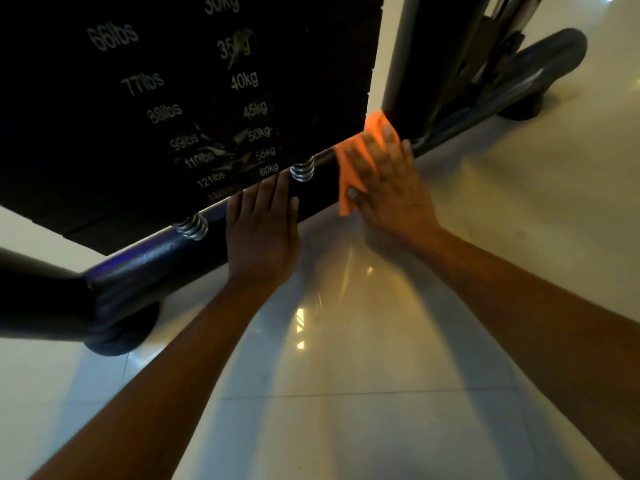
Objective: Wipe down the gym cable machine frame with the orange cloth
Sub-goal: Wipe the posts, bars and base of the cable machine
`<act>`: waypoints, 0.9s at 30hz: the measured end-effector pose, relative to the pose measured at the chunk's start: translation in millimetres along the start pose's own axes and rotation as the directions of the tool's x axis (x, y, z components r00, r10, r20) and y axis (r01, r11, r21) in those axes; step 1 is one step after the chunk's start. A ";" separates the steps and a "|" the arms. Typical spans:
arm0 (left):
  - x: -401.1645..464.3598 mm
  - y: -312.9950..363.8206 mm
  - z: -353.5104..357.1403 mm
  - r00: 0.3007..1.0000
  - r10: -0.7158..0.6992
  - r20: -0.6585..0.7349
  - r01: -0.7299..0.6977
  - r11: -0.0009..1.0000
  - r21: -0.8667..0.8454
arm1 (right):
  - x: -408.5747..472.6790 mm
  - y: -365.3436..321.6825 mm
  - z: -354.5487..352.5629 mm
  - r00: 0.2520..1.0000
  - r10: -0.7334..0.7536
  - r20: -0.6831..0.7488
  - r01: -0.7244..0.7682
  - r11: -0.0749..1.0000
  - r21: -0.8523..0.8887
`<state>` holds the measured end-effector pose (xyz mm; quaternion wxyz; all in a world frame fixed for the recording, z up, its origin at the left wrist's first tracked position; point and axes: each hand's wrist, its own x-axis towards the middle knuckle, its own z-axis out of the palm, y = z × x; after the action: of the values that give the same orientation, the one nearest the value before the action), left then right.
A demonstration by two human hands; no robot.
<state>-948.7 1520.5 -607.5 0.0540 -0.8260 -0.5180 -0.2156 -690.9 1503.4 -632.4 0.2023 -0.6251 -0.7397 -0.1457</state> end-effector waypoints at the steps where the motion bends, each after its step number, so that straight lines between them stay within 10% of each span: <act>1: -0.4 0.0 -0.1 1.000 -0.003 0.004 0.003 1.000 0.009 | -1.6 3.7 -0.2 0.998 0.061 0.000 -0.061 0.998 -0.005; 4: -2.1 3.4 0.0 1.000 -0.013 0.008 0.013 0.999 0.034 | -1.9 -34.7 4.7 0.987 0.160 0.000 -0.160 0.981 0.109; 9: -3.2 4.1 0.4 0.999 -0.034 -0.005 0.034 0.999 0.017 | 2.8 -20.1 3.0 0.996 -0.085 0.038 0.083 0.995 0.062; 15: -3.4 3.0 1.9 0.999 -0.028 -0.020 0.030 0.997 0.066 | 4.4 -44.6 2.9 0.984 0.181 0.001 -0.180 0.980 0.086; 20: -3.5 3.9 4.5 0.998 -0.003 -0.056 0.009 0.995 0.099 | 6.3 -23.4 -1.8 0.995 -0.072 0.063 0.070 0.997 0.036; 27: -4.4 8.8 4.0 0.999 -0.007 -0.041 0.011 0.995 0.096 | 11.0 -62.0 5.0 0.977 0.215 0.006 -0.213 0.967 0.137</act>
<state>-941.4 1514.1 -611.8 0.1031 -0.8157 -0.5301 -0.2074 -754.0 1504.3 -629.1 0.2625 -0.6852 -0.6753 -0.0745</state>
